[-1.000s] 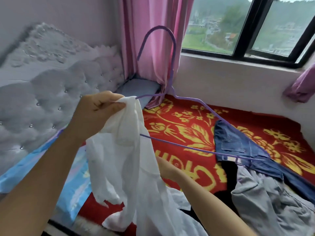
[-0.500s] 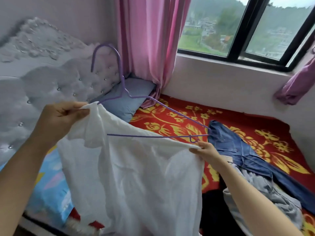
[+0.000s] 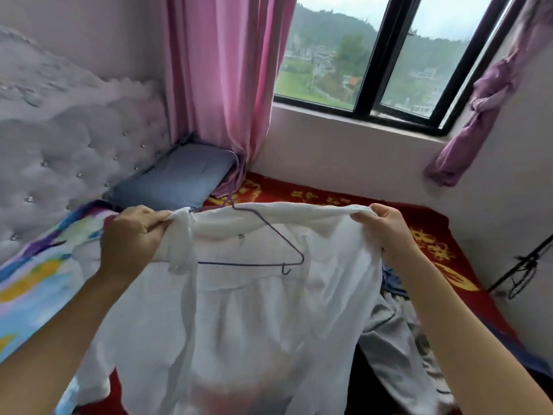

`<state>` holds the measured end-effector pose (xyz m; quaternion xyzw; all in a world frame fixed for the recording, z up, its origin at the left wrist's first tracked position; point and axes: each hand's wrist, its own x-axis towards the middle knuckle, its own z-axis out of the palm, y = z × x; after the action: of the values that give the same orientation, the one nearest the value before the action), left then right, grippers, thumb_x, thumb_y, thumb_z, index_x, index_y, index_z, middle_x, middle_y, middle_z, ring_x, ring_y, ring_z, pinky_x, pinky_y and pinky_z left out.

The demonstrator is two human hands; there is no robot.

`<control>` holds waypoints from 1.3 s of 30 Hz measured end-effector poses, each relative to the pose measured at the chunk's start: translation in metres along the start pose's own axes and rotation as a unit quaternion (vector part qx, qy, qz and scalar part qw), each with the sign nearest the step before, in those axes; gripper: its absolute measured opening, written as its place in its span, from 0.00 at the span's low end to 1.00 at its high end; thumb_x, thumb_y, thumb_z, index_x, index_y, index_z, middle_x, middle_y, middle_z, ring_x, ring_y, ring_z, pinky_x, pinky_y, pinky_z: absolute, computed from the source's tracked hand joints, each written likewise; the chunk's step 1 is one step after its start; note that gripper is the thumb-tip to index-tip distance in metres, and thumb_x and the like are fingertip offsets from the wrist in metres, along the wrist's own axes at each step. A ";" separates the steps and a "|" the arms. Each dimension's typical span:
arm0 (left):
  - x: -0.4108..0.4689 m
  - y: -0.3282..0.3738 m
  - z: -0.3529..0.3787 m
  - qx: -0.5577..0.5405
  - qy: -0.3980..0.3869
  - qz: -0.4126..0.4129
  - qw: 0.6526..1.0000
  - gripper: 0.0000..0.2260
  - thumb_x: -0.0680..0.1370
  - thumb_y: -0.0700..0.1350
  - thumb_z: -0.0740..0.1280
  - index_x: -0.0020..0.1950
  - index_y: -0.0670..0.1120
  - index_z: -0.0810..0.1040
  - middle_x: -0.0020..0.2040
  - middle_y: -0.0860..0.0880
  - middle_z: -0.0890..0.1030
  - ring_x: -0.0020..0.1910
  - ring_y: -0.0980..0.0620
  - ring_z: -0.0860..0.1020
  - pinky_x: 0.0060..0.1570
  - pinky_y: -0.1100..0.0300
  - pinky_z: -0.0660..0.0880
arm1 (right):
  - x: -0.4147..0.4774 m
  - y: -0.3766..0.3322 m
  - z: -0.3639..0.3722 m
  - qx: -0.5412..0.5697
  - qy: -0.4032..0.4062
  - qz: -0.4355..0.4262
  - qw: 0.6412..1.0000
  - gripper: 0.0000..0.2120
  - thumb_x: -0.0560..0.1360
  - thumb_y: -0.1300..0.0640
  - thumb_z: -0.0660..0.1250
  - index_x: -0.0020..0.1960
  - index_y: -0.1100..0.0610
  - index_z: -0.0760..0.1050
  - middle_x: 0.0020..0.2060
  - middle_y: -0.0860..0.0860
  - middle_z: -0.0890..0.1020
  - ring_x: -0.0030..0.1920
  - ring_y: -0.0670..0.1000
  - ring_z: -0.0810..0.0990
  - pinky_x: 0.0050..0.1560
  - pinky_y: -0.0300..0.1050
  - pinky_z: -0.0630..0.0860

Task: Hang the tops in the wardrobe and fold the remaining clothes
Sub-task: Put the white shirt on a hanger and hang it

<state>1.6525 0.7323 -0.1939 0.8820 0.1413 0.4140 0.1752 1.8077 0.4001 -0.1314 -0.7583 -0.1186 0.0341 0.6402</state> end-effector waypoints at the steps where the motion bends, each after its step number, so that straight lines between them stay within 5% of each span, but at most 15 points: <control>1: -0.002 0.002 0.006 0.015 0.027 -0.022 0.999 0.07 0.73 0.35 0.70 0.49 0.36 0.83 0.37 0.36 0.80 0.38 0.35 0.78 0.39 0.45 0.73 | -0.008 -0.004 0.006 -0.015 -0.018 -0.015 1.000 0.06 0.74 0.67 0.67 0.38 0.61 0.73 0.31 0.55 0.73 0.29 0.50 0.70 0.32 0.41 0.67; 3: -0.004 0.007 0.015 0.012 0.074 -0.038 0.996 0.07 0.73 0.35 0.70 0.49 0.34 0.83 0.38 0.35 0.80 0.37 0.34 0.77 0.38 0.46 0.73 | -0.029 -0.007 0.020 -0.133 -0.128 -0.059 0.981 0.08 0.74 0.63 0.68 0.38 0.57 0.73 0.28 0.47 0.76 0.26 0.44 0.72 0.28 0.38 0.69; 5: -0.003 0.010 0.018 -0.029 0.116 -0.026 0.992 0.07 0.73 0.35 0.70 0.48 0.33 0.82 0.38 0.35 0.81 0.37 0.38 0.79 0.41 0.53 0.73 | -0.048 -0.004 0.032 -0.338 -0.309 -0.080 0.885 0.09 0.74 0.54 0.69 0.36 0.51 0.72 0.28 0.39 0.77 0.28 0.37 0.74 0.30 0.29 0.70; 7: 0.000 0.009 0.014 -0.102 0.135 -0.015 0.985 0.09 0.74 0.38 0.69 0.49 0.34 0.82 0.38 0.42 0.81 0.40 0.54 0.78 0.45 0.70 0.69 | -0.053 0.008 0.036 -0.426 -0.376 -0.096 0.817 0.06 0.74 0.50 0.68 0.44 0.52 0.79 0.39 0.41 0.82 0.39 0.38 0.78 0.42 0.30 0.73; 9: 0.003 0.005 0.006 -0.166 0.123 -0.013 0.978 0.14 0.75 0.46 0.65 0.50 0.36 0.82 0.39 0.56 0.79 0.42 0.71 0.73 0.45 0.79 0.64 | -0.045 0.011 0.033 -0.421 -0.248 -0.120 0.864 0.10 0.75 0.52 0.68 0.47 0.59 0.80 0.42 0.50 0.83 0.44 0.50 0.80 0.46 0.40 0.75; 11: 0.005 0.001 -0.003 -0.199 0.102 -0.006 0.975 0.17 0.76 0.53 0.63 0.50 0.40 0.81 0.40 0.65 0.77 0.42 0.73 0.72 0.46 0.79 0.64 | -0.035 0.008 0.029 -0.364 -0.048 -0.188 0.911 0.08 0.74 0.55 0.70 0.47 0.61 0.79 0.42 0.50 0.80 0.42 0.51 0.78 0.41 0.38 0.71; 13: 0.006 0.001 -0.012 -0.210 0.093 0.016 0.973 0.19 0.76 0.60 0.61 0.50 0.45 0.79 0.42 0.71 0.77 0.42 0.73 0.72 0.47 0.80 0.64 | -0.029 0.004 0.029 -0.363 0.029 -0.294 0.884 0.13 0.71 0.57 0.73 0.52 0.62 0.78 0.48 0.52 0.78 0.48 0.50 0.74 0.46 0.39 0.68; 16: 0.009 0.004 -0.020 -0.209 0.090 0.041 0.973 0.24 0.76 0.62 0.60 0.49 0.43 0.82 0.45 0.76 0.74 0.43 0.74 0.72 0.47 0.81 0.63 | -0.024 0.002 0.039 -0.412 -0.027 -0.348 0.842 0.23 0.70 0.54 0.74 0.61 0.61 0.75 0.57 0.58 0.77 0.57 0.58 0.73 0.55 0.50 0.69; 18: 0.011 0.008 -0.025 -0.210 0.076 0.047 0.974 0.15 0.75 0.59 0.62 0.48 0.52 0.84 0.44 0.76 0.75 0.42 0.74 0.72 0.46 0.81 0.63 | -0.019 0.005 0.048 -0.435 -0.063 -0.321 0.839 0.22 0.73 0.52 0.71 0.64 0.58 0.73 0.59 0.54 0.77 0.58 0.56 0.73 0.58 0.50 0.68; 20: 0.011 0.010 -0.030 -0.227 0.058 0.051 0.971 0.11 0.74 0.62 0.62 0.48 0.62 0.81 0.43 0.74 0.76 0.41 0.73 0.72 0.45 0.80 0.64 | -0.012 0.007 0.053 -0.416 -0.081 -0.296 0.856 0.14 0.77 0.54 0.66 0.60 0.57 0.76 0.52 0.49 0.80 0.49 0.49 0.75 0.53 0.47 0.69; 24: 0.012 -0.001 -0.036 -0.193 0.052 0.060 0.978 0.19 0.75 0.60 0.63 0.50 0.45 0.80 0.40 0.61 0.80 0.41 0.72 0.73 0.44 0.79 0.65 | 0.002 0.011 0.055 -0.312 -0.154 -0.258 0.901 0.09 0.78 0.62 0.64 0.39 0.61 0.76 0.29 0.44 0.70 0.32 0.45 0.67 0.37 0.36 0.64; 26: 0.016 -0.008 -0.041 -0.174 0.025 0.048 0.983 0.06 0.74 0.48 0.66 0.47 0.50 0.80 0.41 0.63 0.79 0.40 0.72 0.73 0.44 0.79 0.65 | 0.007 0.010 0.055 -0.278 -0.193 -0.222 0.914 0.11 0.77 0.62 0.64 0.37 0.58 0.76 0.28 0.41 0.70 0.30 0.42 0.66 0.34 0.31 0.64; 28: 0.019 -0.010 -0.049 -0.170 -0.008 0.055 0.984 0.14 0.72 0.42 0.66 0.46 0.64 0.79 0.42 0.67 0.79 0.40 0.71 0.73 0.43 0.79 0.65 | 0.011 0.010 0.056 -0.244 -0.221 -0.189 0.925 0.13 0.77 0.62 0.64 0.35 0.55 0.76 0.27 0.41 0.70 0.30 0.42 0.65 0.35 0.33 0.64; 32: 0.018 -0.012 -0.064 -0.170 -0.085 0.072 0.979 0.15 0.72 0.40 0.67 0.46 0.63 0.77 0.40 0.52 0.80 0.40 0.66 0.75 0.42 0.76 0.67 | 0.023 0.014 0.059 -0.149 -0.246 -0.114 0.951 0.13 0.77 0.63 0.64 0.38 0.72 0.74 0.32 0.55 0.68 0.35 0.52 0.64 0.37 0.46 0.63; 39: 0.005 -0.019 -0.094 -0.161 -0.034 0.027 0.986 0.16 0.72 0.47 0.66 0.43 0.73 0.76 0.43 0.66 0.78 0.40 0.71 0.73 0.42 0.79 0.65 | 0.044 0.013 0.091 -0.115 -0.179 -0.118 0.970 0.11 0.77 0.63 0.63 0.39 0.67 0.77 0.34 0.56 0.74 0.37 0.53 0.70 0.40 0.46 0.67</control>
<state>1.5800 0.7697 -0.1429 0.8593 0.0433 0.4057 0.3083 1.8335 0.4951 -0.1560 -0.7890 -0.3227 0.0799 0.5166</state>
